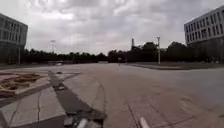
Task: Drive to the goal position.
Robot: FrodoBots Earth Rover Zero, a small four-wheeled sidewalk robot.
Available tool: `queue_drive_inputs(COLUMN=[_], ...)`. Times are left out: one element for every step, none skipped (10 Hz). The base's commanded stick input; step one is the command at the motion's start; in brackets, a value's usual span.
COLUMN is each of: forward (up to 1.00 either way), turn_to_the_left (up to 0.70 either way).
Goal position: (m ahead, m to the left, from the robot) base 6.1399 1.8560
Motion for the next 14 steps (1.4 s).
queue_drive_inputs(forward=[0.7, 0.7, 0.7, 0.7, 0.7, 0.7, 0.7, 0.7, 0.7, 0.7, 0.7, 0.7, 0.7, 0.7], turn_to_the_left=[0.0, 0.0, 0.0, 0.0, 0.0, 0.0, 0.0, 0.0, 0.0, 0.0, 0.0, 0.0, 0.0, 0.0])
